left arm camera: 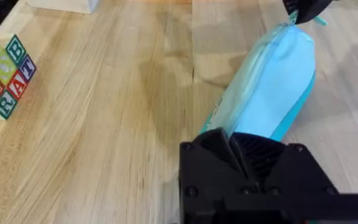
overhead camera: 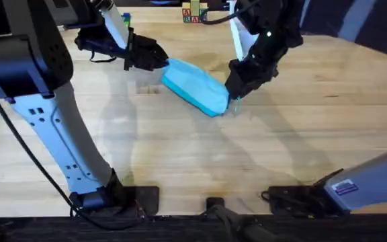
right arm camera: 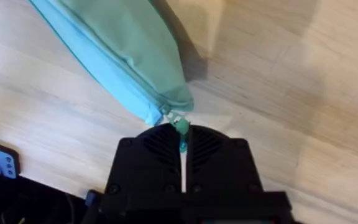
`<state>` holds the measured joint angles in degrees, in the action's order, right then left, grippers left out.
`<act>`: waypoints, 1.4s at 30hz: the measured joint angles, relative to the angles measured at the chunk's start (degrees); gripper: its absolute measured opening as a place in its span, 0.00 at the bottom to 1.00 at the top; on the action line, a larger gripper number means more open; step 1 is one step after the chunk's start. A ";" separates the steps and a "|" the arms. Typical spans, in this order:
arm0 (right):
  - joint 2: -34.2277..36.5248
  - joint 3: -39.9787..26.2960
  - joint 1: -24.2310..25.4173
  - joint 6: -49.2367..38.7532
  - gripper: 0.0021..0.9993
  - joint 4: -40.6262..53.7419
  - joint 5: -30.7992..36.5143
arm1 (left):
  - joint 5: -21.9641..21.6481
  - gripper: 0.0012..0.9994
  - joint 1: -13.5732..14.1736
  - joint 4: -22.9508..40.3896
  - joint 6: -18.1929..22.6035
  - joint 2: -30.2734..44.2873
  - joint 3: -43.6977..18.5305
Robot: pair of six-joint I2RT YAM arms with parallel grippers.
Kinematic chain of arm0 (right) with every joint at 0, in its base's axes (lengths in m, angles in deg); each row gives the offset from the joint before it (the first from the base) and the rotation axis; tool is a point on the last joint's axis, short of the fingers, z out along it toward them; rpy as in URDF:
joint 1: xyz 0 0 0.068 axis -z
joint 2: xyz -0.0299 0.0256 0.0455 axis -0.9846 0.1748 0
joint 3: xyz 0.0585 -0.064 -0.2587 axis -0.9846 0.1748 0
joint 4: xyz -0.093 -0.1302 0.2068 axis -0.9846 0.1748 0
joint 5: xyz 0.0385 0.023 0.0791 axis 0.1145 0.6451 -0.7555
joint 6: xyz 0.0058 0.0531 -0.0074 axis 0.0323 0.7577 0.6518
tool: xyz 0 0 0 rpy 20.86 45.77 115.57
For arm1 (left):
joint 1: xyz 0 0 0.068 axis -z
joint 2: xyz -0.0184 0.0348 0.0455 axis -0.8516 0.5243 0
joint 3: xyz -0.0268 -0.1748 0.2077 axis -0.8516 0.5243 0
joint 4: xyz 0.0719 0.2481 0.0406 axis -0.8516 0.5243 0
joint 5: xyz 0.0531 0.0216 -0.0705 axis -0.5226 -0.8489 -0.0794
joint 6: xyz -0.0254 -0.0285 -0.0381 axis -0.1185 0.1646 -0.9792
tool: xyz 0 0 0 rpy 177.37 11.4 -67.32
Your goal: Unzip the bag, pick up the pens from the table one at a time and place them inside, then zip the bag closed.
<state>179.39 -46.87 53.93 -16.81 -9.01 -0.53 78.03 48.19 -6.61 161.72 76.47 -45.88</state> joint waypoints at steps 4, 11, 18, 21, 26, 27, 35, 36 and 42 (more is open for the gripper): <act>-3.31 3.81 -0.02 0.97 0.03 -3.06 -0.25 | 0.02 0.04 0.00 0.00 0.00 0.00 0.00; -11.09 11.86 -0.02 4.45 0.03 -9.63 -1.45 | 0.04 0.04 0.06 0.25 -0.02 0.01 0.00; -14.88 16.68 0.00 6.72 0.03 -11.77 -2.57 | 0.09 0.04 0.45 0.48 -0.02 0.00 0.01; -15.08 17.61 0.06 7.20 0.03 -12.87 -2.54 | 0.08 0.04 0.52 0.46 -0.03 0.00 0.02; -15.07 19.84 1.10 7.72 0.03 -14.20 -3.06 | 0.15 0.04 0.53 0.48 -0.04 0.00 0.04; -15.07 20.14 1.35 7.75 0.03 -14.47 -3.25 | 0.18 0.04 0.57 0.48 -0.04 0.00 0.09; -15.09 21.54 3.17 7.92 0.03 -14.96 -5.15 | 0.26 0.04 0.68 0.66 -0.03 0.00 0.13; -15.11 21.54 3.21 7.92 0.03 -14.94 -5.14 | 0.26 0.04 0.68 0.66 -0.04 0.00 0.13; -18.05 22.15 3.30 7.92 0.03 -14.15 -5.01 | 0.22 0.04 0.68 0.55 -0.12 0.00 0.13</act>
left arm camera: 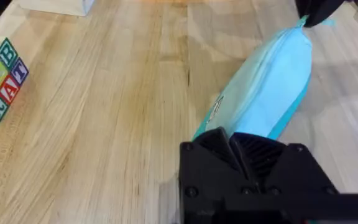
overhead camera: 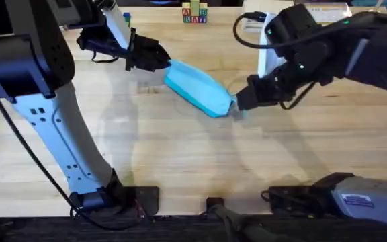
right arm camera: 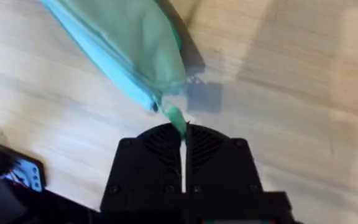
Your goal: Unzip the bag, pick up the pens from the table one at a time and place them inside, then zip the bag closed.
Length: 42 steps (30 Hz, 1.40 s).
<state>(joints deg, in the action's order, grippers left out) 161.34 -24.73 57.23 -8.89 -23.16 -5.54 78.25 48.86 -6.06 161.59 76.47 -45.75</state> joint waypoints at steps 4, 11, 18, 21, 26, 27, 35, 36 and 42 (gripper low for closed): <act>-4.98 1.61 0.80 0.02 0.03 3.64 2.28 | -0.43 0.04 -0.30 -0.55 -0.12 0.00 0.00; -13.45 1.87 1.05 0.02 0.03 6.96 4.06 | -0.63 0.04 -0.76 -0.75 -0.12 0.00 0.00; -18.86 1.87 1.07 0.24 0.52 10.08 4.47 | -0.65 0.04 -0.92 -0.75 -0.14 0.00 0.00; -20.28 1.87 1.07 0.18 0.94 11.49 4.48 | -0.65 0.04 -0.92 -0.75 -0.13 0.01 0.00; -22.50 1.87 1.07 0.22 1.00 12.87 4.49 | -0.65 0.04 -0.92 -0.75 -0.14 0.02 0.00; -22.90 1.87 1.07 0.22 1.00 12.97 4.47 | -0.65 0.04 -0.92 -0.75 -0.14 0.00 0.00; -27.32 1.89 1.07 0.22 1.00 13.04 4.46 | -0.65 0.04 -0.92 -0.75 -0.14 0.00 0.00; -29.14 1.89 1.07 0.03 1.00 13.00 4.46 | -0.65 0.04 -0.92 -0.75 -0.14 0.01 0.00; -33.19 0.97 1.07 -2.07 1.00 12.96 4.46 | -0.65 0.04 -0.92 -0.75 -0.14 0.02 0.00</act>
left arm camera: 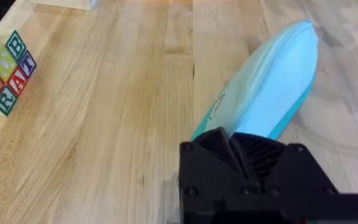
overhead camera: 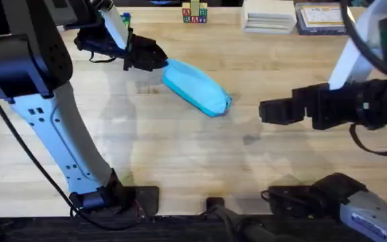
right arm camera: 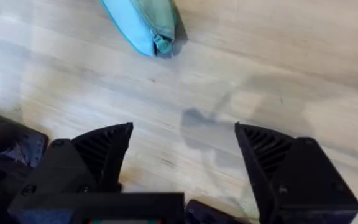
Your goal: Unzip the bag, pick up the pens from the table one at a time and place them inside, then zip the bag closed.
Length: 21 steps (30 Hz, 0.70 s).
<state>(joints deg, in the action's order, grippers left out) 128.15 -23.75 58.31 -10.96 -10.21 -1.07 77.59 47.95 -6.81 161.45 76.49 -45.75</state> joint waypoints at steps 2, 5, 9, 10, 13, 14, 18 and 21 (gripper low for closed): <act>-0.64 -1.15 0.00 -0.78 1.00 -0.01 0.00 | 0.00 0.04 0.00 0.00 0.00 -0.02 0.00; -1.08 -2.95 -0.05 -2.34 1.00 -0.02 0.00 | -0.02 0.04 0.00 0.00 0.00 -0.02 0.00; -1.08 -5.35 -1.43 -6.35 1.00 -1.36 0.02 | -0.01 0.04 0.00 0.00 0.00 -0.02 0.00; -1.07 -5.54 -1.60 -6.83 1.00 -1.95 0.01 | -0.02 0.04 0.00 0.00 0.00 -0.02 0.00; -1.08 -5.93 -1.84 -7.87 1.00 -4.44 0.00 | -0.01 0.04 0.00 0.00 0.00 -0.01 0.00; -1.06 -6.07 -1.84 -8.15 1.00 -4.96 0.02 | -0.02 0.04 0.00 0.00 0.00 -0.01 0.00; -1.06 -6.19 -1.84 -8.97 1.00 -6.55 0.02 | -0.02 0.04 0.00 0.00 0.00 -0.02 0.00; -1.08 -6.21 -1.84 -9.16 1.00 -6.73 0.02 | -0.02 0.06 0.00 -0.02 0.06 -0.02 0.00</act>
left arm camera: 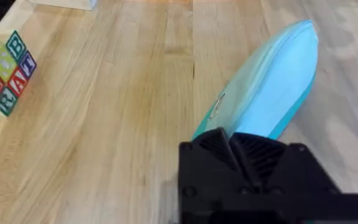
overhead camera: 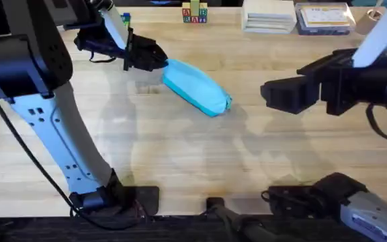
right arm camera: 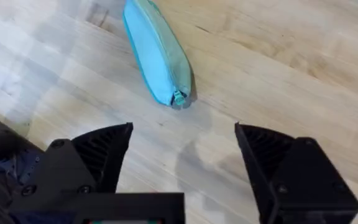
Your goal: Unzip the bag, pick up the pens from the table one at a time and place them inside, then zip the bag closed.
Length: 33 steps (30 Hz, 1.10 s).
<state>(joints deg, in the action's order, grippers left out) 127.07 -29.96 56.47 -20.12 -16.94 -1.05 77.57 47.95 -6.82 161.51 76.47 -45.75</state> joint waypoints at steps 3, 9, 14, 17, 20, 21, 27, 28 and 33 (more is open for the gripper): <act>0.00 0.00 0.00 -0.20 1.00 0.00 0.00 | 0.43 0.43 -0.28 -0.44 0.00 0.01 -0.07; 0.00 0.00 0.00 -0.22 1.00 -0.02 0.00 | 0.92 0.99 -1.33 -0.47 -0.27 0.00 -0.07; 0.01 0.00 0.00 -0.22 1.00 -0.04 0.00 | 0.96 0.99 -1.38 -0.57 -0.26 0.01 -0.07; 0.00 0.00 0.00 -0.22 1.00 -0.04 0.00 | 0.96 0.99 -1.38 -0.84 -0.26 0.01 -0.07; 0.01 0.00 0.00 -0.22 1.00 -0.07 0.01 | 1.03 1.00 -1.38 -0.84 -0.23 0.00 -0.07; 0.00 -0.01 0.00 -0.22 1.00 -0.07 0.02 | 1.15 1.00 -1.38 -0.78 -0.19 0.00 -0.07; 0.00 -0.02 0.00 -0.22 1.00 -0.09 0.02 | 2.32 1.00 -1.40 3.48 4.39 0.00 -0.28; 0.00 -0.02 0.00 -0.22 1.00 -0.09 0.02 | 2.44 1.00 -1.40 4.11 5.30 -0.07 -0.28; 0.02 -0.02 0.00 -0.22 1.00 -0.09 0.15 | 2.12 1.00 -1.44 5.83 8.00 -1.87 -0.31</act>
<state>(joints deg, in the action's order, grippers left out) 127.09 -29.98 56.47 -20.34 -17.02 -0.90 79.69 46.50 -1.00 169.52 74.60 -46.05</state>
